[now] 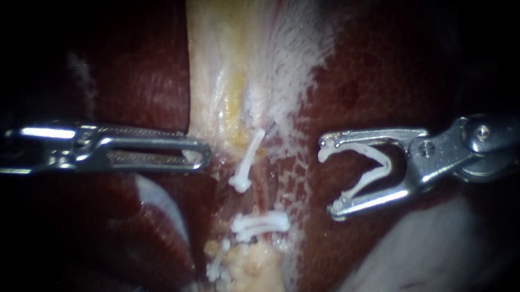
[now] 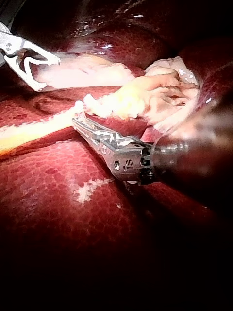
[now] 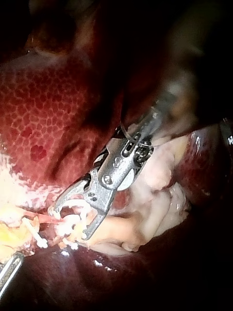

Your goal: Clipping third clip right tube

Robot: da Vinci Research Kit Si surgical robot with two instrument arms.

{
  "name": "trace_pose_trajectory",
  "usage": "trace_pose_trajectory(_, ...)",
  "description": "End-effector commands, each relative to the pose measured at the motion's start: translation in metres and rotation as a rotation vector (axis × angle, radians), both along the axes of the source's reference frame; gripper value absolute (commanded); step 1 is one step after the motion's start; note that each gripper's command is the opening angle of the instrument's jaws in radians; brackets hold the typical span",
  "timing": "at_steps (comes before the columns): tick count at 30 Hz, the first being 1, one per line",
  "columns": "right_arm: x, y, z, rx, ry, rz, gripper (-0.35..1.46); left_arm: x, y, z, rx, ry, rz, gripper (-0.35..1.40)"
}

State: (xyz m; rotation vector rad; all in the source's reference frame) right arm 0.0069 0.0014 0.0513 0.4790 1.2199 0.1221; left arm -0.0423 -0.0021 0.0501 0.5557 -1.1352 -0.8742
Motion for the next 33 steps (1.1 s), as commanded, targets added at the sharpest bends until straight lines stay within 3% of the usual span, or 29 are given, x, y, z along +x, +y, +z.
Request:
trace_pose_trajectory(1, 0.0000, 0.0000, 0.0000, 0.000, 0.000, 0.001, 0.60, 0.0000, 0.0000, 0.0000, 0.000, 0.000, 0.000, -0.35)
trace_pose_trajectory(4, 0.0002, -0.0002, 0.0003, -0.002, 0.000, 0.001, 0.60, 0.0003, 0.0003, -0.0004, 0.003, -0.002, 0.002, -0.35)
trace_pose_trajectory(7, 0.0008, -0.0009, 0.0009, -0.008, -0.001, 0.000, 0.60, 0.0013, 0.0012, -0.0012, 0.008, -0.002, -0.001, -0.35)
trace_pose_trajectory(11, 0.0020, -0.0021, 0.0023, -0.001, -0.005, 0.000, 0.60, 0.0032, 0.0031, -0.0031, 0.022, 0.006, -0.023, -0.35)
trace_pose_trajectory(17, 0.0046, -0.0043, 0.0055, 0.034, -0.014, -0.008, 0.60, 0.0061, 0.0053, -0.0065, -0.004, -0.004, -0.055, -0.35)
trace_pose_trajectory(20, 0.0056, -0.0049, 0.0069, 0.044, -0.020, -0.006, 0.60, 0.0065, 0.0055, -0.0082, -0.012, -0.010, -0.063, -0.35)
trace_pose_trajectory(24, 0.0071, -0.0050, 0.0086, 0.053, -0.023, -0.009, 0.60, 0.0059, 0.0048, -0.0097, -0.019, -0.007, -0.074, -0.35)
trace_pose_trajectory(33, 0.0105, -0.0046, 0.0098, 0.069, -0.025, -0.014, 0.60, 0.0053, 0.0041, -0.0102, -0.018, -0.012, -0.067, -0.35)
